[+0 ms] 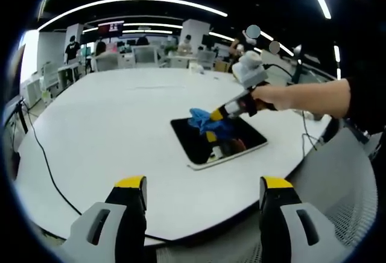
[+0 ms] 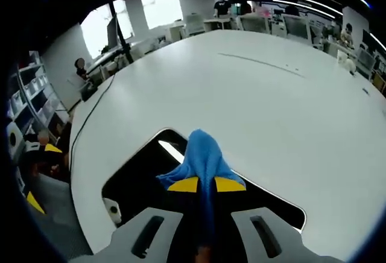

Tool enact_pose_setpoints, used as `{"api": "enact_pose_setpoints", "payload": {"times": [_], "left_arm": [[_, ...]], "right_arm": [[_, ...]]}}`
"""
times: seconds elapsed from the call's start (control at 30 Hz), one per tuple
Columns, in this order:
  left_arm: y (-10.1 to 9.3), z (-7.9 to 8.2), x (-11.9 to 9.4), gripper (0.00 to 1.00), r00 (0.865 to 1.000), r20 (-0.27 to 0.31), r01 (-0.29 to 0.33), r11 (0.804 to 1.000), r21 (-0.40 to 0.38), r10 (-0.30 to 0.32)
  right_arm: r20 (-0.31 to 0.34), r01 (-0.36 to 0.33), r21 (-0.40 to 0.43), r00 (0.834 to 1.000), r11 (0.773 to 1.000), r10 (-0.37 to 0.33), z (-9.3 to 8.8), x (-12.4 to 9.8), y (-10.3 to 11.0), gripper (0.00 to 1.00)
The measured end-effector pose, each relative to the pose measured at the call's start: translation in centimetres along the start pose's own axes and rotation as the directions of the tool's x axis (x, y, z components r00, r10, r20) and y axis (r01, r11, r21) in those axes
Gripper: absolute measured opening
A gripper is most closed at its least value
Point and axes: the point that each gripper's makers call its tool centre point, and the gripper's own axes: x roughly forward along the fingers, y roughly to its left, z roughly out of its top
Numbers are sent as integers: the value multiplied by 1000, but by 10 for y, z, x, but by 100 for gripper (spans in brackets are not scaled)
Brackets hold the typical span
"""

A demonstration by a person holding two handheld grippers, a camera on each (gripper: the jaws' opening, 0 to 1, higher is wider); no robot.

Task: Wipe the mirror surface with the cleaning cloth until all visible marks leave the cleaned area.

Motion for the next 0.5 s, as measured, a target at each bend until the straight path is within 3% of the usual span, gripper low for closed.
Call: {"api": "enact_pose_setpoints", "payload": {"times": [0.5], "left_arm": [[-2, 0, 0, 76, 1000, -1, 11, 1000, 5, -11]], "right_arm": [[-4, 52, 27, 999, 998, -52, -11, -13, -18, 3]]}}
